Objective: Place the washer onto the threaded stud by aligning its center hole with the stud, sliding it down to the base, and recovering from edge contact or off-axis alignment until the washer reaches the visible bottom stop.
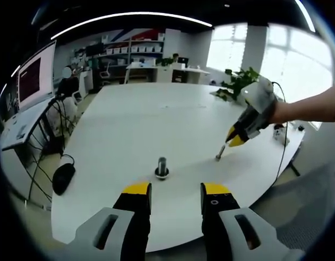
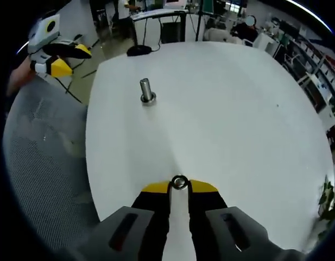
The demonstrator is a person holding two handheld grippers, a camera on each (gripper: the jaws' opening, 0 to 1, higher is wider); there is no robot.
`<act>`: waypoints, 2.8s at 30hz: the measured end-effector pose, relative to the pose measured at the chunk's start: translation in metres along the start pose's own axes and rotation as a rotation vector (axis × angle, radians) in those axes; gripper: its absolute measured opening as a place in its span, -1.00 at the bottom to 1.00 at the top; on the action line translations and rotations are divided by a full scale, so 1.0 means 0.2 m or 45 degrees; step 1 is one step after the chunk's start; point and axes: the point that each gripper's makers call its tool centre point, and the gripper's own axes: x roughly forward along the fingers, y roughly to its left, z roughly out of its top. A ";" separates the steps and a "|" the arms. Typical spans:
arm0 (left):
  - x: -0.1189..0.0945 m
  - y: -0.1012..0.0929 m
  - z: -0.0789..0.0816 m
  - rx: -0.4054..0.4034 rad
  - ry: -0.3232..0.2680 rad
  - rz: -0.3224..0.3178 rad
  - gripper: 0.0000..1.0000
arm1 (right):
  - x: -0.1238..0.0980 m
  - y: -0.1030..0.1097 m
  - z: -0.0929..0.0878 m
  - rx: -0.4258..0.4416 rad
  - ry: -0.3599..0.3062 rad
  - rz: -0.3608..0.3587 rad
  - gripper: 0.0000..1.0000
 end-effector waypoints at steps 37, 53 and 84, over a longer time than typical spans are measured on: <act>0.01 -0.01 -0.02 0.001 0.021 -0.005 -0.32 | 0.26 0.01 -0.12 0.012 0.175 0.034 -0.73; 0.01 -0.01 -0.03 0.003 0.031 -0.007 -0.32 | 0.28 0.02 -0.12 0.003 0.189 0.035 -0.72; 0.02 -0.06 -0.01 0.009 0.022 -0.063 -0.31 | -0.15 0.07 -0.10 0.371 -0.311 -0.052 -0.54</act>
